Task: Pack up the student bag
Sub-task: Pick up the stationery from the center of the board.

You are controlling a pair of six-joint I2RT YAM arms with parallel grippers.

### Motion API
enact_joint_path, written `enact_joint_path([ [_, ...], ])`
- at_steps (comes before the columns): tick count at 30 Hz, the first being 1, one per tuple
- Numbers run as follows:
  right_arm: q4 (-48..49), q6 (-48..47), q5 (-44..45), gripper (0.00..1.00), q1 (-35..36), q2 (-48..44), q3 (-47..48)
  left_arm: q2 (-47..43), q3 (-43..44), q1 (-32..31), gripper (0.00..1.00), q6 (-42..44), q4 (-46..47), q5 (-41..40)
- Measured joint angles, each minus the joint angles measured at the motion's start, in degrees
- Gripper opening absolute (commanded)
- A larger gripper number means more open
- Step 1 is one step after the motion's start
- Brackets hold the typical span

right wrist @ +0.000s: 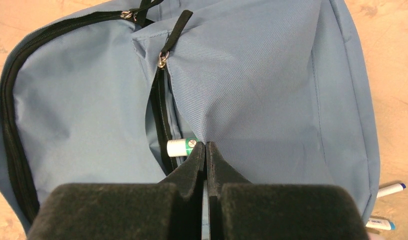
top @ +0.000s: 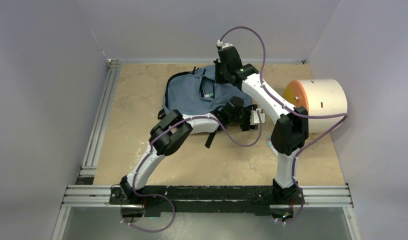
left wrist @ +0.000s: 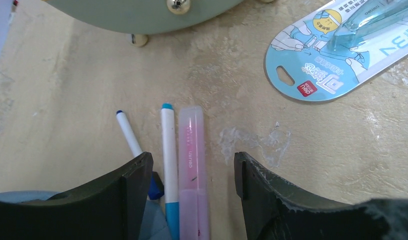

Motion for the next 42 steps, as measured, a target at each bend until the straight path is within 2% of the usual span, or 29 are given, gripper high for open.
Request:
enact_joint_path([
  [16,-0.48,-0.44,-0.04,0.00,-0.28,0.00,0.04,6.10,9.88,0.20,0.60,-3.69,-11.17,-0.52],
  [33,-0.63,-0.42,-0.50,0.00,-0.28,0.00,0.04,4.85,10.19,0.81,0.53,-7.72,-19.04,3.10],
  [42,-0.52,-0.28,-1.75,0.00,-0.28,0.00,0.11,1.66,6.82,0.15,0.49,-8.76,-23.74,4.15],
])
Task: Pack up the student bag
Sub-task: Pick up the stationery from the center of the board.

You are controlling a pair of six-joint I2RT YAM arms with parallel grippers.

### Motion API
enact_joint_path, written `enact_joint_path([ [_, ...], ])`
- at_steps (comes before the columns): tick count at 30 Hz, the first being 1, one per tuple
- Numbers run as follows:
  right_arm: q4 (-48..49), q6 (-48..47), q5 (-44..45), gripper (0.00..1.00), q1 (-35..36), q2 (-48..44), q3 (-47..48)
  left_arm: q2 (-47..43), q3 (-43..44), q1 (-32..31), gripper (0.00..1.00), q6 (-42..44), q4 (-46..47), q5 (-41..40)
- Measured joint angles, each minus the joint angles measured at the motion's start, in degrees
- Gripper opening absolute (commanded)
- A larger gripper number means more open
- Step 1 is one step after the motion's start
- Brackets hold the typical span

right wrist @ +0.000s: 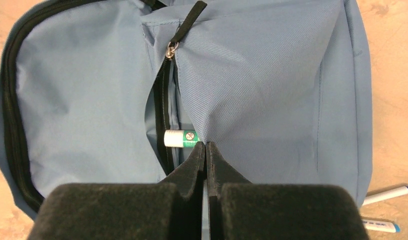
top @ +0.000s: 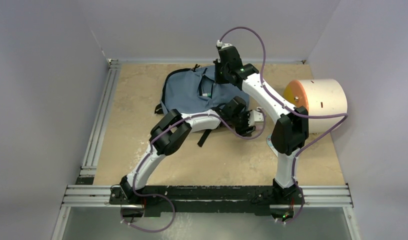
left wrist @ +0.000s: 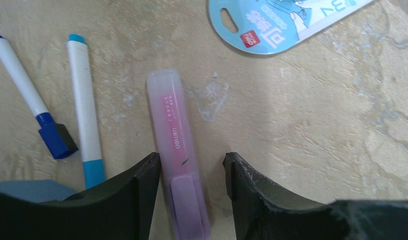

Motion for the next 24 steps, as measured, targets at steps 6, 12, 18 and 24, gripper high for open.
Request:
enact_joint_path([
  [6,0.22,0.35,-0.28,0.00,0.00,0.00,0.52,-1.49,-1.77,-0.83,0.57,-0.02,-1.33,-0.55],
  [12,0.20,0.63,-0.83,0.00,0.00,0.00,0.66,-1.55,-1.09,-1.64,0.58,-1.16,-2.29,-3.17],
  [18,-0.11,1.20,-1.42,0.00,0.00,0.00,1.66,1.49,5.49,-2.40,0.48,-3.23,-6.49,-6.75],
  [24,-0.28,1.44,-1.51,0.00,0.00,0.00,1.90,1.64,5.11,-2.64,0.29,-3.52,-6.14,-8.13],
])
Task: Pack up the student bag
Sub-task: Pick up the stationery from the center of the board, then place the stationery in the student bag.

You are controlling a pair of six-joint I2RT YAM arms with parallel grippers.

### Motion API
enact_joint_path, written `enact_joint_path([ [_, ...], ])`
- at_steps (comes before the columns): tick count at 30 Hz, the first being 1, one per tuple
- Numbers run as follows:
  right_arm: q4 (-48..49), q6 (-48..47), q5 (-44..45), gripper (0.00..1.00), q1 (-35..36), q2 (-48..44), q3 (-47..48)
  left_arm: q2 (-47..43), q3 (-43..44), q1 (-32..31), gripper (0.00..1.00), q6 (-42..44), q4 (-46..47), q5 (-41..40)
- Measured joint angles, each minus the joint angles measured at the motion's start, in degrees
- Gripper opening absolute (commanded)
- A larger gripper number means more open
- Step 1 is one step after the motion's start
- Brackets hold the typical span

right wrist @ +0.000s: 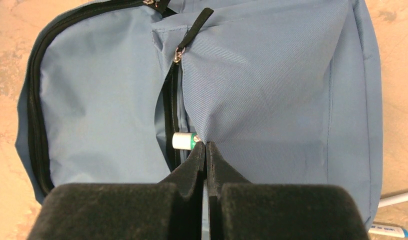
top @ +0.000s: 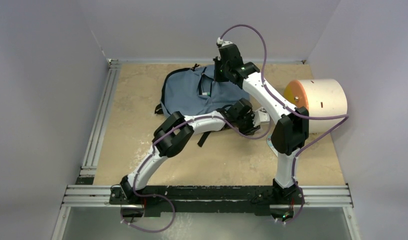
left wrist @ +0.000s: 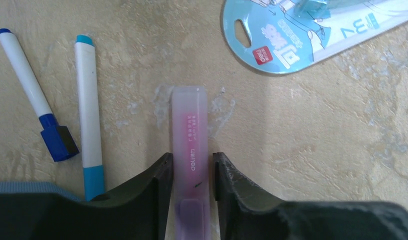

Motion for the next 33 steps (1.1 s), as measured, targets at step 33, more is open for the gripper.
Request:
enact_joint_path([
  [33,5.55,0.55,-0.09,0.00,-0.15,-3.19,-7.45,-63.23,-57.64,8.39,0.00,-39.36,10.75,-16.24],
])
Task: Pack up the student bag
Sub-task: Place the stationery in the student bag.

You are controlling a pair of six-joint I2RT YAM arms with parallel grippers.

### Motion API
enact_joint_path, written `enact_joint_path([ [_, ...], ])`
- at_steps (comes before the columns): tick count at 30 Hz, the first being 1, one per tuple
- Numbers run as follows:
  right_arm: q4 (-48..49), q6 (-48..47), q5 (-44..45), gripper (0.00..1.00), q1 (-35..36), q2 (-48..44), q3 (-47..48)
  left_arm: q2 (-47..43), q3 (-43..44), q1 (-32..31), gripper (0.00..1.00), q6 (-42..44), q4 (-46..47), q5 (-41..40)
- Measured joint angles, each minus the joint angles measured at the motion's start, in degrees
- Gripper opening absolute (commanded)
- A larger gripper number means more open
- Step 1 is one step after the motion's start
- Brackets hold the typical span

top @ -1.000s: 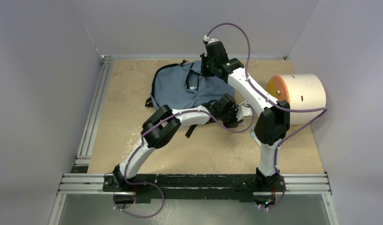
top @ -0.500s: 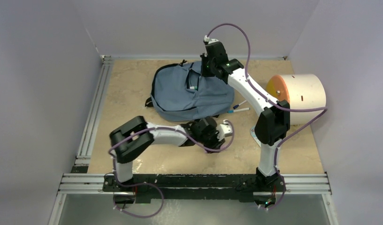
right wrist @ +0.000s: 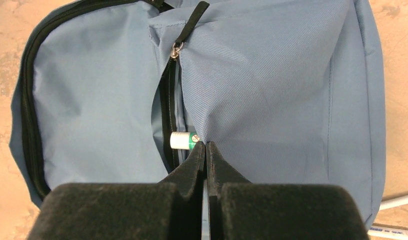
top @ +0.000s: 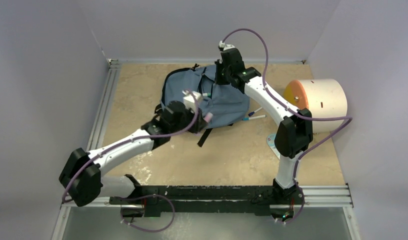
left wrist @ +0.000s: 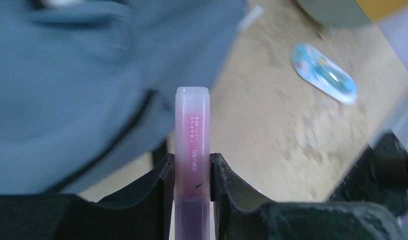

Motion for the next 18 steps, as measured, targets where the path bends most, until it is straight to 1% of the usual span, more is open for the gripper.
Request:
enact_joint_path([
  [3,0.09,0.04,-0.22,0.00,0.00,0.00,-0.04,-1.68,0.48,7.82,0.00,-2.27,-1.97,-0.61],
  [6,0.13,0.02,-0.37,0.00,0.00,0.00,-0.26,-1.16,2.86,13.29,0.00,-3.30,-4.50,1.05],
  [10,0.11,0.04,-0.61,0.00,-0.02,0.00,-0.28,3.48,10.23,19.85,0.00,-3.76,-6.43,5.11],
  [13,0.11,0.04,-1.01,0.00,-0.04,0.00,-0.33,9.29,18.18,22.40,0.00,-3.69,-7.98,6.67],
  [18,0.09,0.09,-1.20,0.00,-0.07,0.00,-0.33,21.09,32.30,22.71,0.00,-3.15,-12.09,9.35],
])
